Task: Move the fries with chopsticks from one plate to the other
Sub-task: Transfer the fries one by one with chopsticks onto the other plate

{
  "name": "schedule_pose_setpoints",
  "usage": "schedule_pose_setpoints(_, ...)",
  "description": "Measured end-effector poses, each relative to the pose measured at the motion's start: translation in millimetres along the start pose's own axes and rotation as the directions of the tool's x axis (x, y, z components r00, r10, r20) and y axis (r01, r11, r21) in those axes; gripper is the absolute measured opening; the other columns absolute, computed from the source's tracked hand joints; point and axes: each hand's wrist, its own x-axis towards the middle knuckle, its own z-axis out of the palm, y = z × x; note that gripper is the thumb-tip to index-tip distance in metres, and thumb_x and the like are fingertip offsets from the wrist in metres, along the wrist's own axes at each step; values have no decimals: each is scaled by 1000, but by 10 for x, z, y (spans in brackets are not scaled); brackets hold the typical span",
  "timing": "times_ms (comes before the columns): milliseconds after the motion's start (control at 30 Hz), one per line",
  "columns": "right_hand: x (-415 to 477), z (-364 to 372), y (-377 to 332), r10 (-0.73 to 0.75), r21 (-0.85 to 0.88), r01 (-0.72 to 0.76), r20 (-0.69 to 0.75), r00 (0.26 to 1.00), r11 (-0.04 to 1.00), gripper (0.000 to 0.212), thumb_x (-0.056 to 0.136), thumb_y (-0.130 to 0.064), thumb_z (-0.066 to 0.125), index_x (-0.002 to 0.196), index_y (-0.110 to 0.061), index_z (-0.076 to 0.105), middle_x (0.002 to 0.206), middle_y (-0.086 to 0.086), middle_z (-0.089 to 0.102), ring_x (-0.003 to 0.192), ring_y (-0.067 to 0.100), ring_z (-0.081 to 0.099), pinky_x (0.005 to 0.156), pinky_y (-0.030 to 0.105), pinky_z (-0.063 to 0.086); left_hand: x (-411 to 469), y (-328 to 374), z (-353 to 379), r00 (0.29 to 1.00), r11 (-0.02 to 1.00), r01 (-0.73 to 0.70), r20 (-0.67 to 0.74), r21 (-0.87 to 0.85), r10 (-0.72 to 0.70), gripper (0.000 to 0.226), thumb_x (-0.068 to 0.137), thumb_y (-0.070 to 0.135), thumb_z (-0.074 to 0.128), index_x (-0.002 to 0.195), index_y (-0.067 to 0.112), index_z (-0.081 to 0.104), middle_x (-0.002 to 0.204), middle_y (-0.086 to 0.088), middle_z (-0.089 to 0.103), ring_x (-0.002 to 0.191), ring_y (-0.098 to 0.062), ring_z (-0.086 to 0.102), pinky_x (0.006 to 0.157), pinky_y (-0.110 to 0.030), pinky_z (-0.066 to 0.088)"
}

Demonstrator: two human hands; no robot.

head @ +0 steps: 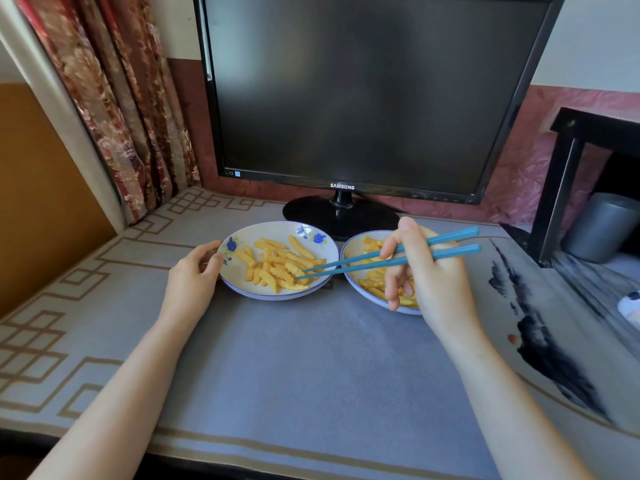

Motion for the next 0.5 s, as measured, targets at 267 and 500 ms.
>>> schedule_pose_setpoints(267,145,-314,-65,-39,12,44,-239,970,999,41,103,-23,37,69,-6,51,36,9,41,29,23,35,35,15,27,10,-17,2,1000,1000,8,0,-2,-8,30,96,20,46,123,17,60,109,1,64,96,-12,56,82,-22,34)
schedule_pose_setpoints(500,186,-424,38,-94,-129,55,-321,942,990,39,103,-28,38,71,-9,52,39,10,45,32,22,39,38,24,31,13,-27,4,1000,1000,5,2,4,-5,30,96,20,46,123,17,60,109,2,63,97,-12,55,82,-22,35)
